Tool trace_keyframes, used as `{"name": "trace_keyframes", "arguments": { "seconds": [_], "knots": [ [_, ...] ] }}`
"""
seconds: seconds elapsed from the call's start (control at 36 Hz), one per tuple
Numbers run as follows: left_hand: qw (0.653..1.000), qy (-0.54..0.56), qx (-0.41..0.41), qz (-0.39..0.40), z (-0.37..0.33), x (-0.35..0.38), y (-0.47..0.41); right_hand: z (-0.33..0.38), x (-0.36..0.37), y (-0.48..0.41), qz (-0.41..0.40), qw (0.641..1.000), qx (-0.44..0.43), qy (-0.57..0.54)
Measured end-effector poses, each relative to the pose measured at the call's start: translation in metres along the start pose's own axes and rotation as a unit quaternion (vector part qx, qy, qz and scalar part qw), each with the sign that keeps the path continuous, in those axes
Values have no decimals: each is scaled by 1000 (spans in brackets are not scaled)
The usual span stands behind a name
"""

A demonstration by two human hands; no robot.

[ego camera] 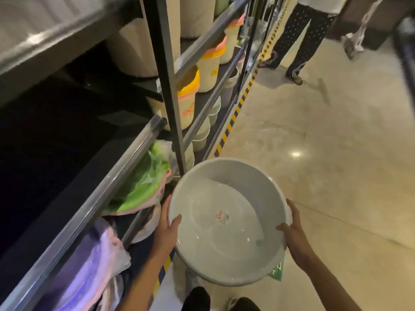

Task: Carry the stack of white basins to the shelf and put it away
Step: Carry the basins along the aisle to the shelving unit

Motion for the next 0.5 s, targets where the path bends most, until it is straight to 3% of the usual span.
{"name": "trace_keyframes", "arguments": {
  "seconds": [0.22,0.42,0.5],
  "knots": [
    [997,-26,-41,56,49,29,-50,-46,8,-44,-38,997,74,5],
    [995,-32,-72,59,141,59,-93,-136,17,-109,-50,991,123,28],
    [990,-93,-101,28,167,75,-122,-181,24,-140,-44,990,127,40]
  ]
}}
Point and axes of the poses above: each hand's wrist, its own y-axis away from the middle knuckle, its own x-axis out of the palm, z = x × y, the point moved 3 cm from there along -y, towards the middle knuckle, and after that the axes turned 1 degree about -x, right-handed, at the moved point
